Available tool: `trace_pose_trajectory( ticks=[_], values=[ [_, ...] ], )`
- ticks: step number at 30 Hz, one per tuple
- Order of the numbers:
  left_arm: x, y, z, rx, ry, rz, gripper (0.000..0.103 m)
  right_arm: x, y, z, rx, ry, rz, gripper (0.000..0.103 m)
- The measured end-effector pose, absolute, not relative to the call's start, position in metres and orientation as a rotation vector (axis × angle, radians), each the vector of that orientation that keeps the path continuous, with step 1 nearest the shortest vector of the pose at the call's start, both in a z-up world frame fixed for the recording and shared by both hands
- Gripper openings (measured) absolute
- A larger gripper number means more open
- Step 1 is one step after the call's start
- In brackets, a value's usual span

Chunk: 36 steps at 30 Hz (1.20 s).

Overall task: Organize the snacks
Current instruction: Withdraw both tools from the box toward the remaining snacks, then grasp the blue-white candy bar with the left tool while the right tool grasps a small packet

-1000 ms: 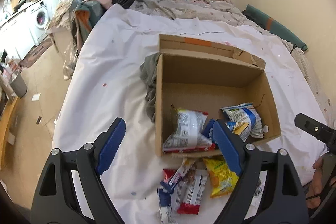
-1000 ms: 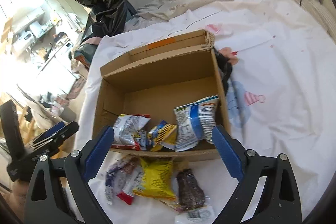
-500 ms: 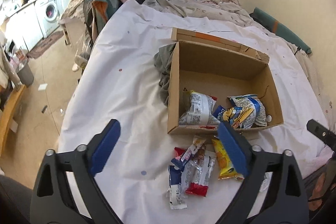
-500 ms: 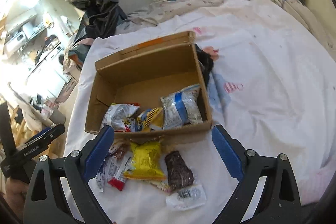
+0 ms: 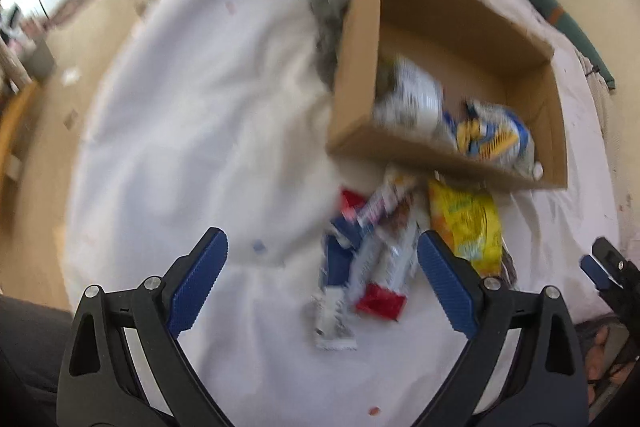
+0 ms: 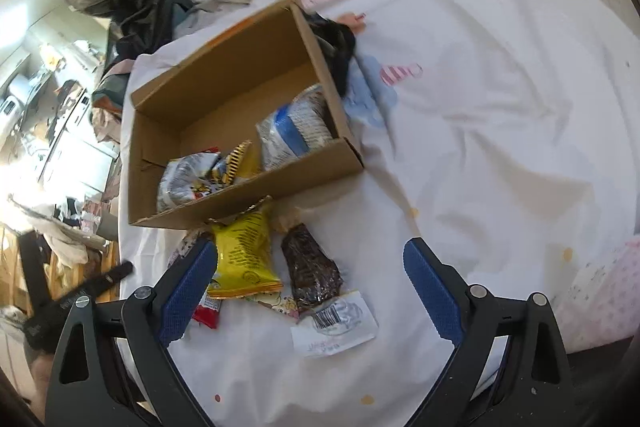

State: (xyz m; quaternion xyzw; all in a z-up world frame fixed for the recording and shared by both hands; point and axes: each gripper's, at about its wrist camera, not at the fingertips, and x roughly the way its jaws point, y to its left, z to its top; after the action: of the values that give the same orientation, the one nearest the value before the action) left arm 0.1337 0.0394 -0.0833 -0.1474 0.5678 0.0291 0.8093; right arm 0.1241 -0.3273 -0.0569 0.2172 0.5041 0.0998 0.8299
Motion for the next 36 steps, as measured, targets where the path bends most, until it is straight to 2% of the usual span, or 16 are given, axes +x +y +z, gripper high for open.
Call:
trace_pose_trajectory(
  ticks=[8,9,10,12,17,19,24,29,36],
  values=[
    [0.134,0.02,-0.117,-0.294,1.355,0.007,0.05,0.132,-0.329,-0.067,0.513,1.12,0.199,0.097],
    [0.134,0.018,-0.12,-0.289,1.368,-0.005,0.034,0.131,-0.329,-0.067,0.511,1.124,0.201,0.097],
    [0.133,0.015,-0.124,-0.278,1.392,-0.017,0.014,0.131,-0.328,-0.068,0.51,1.128,0.204,0.096],
    [0.129,0.011,-0.13,-0.268,1.438,-0.025,0.014,0.132,-0.327,-0.07,0.506,1.14,0.206,0.097],
    [0.122,0.018,-0.114,-0.276,1.406,-0.006,0.014,0.133,-0.324,-0.083,0.456,1.216,0.176,0.095],
    [0.117,0.02,-0.103,-0.279,1.375,-0.012,0.014,0.136,-0.319,-0.092,0.419,1.264,0.165,0.085],
    [0.111,0.013,-0.098,-0.287,1.357,-0.024,0.014,0.15,-0.288,-0.12,0.235,1.407,0.201,0.085],
    [0.113,0.001,-0.085,-0.24,1.306,-0.041,0.014,0.151,-0.259,-0.138,0.072,1.469,0.245,0.086],
    [0.117,0.001,-0.087,-0.267,1.317,-0.044,0.014,0.157,-0.231,-0.153,-0.101,1.485,0.285,0.097]
  ],
)
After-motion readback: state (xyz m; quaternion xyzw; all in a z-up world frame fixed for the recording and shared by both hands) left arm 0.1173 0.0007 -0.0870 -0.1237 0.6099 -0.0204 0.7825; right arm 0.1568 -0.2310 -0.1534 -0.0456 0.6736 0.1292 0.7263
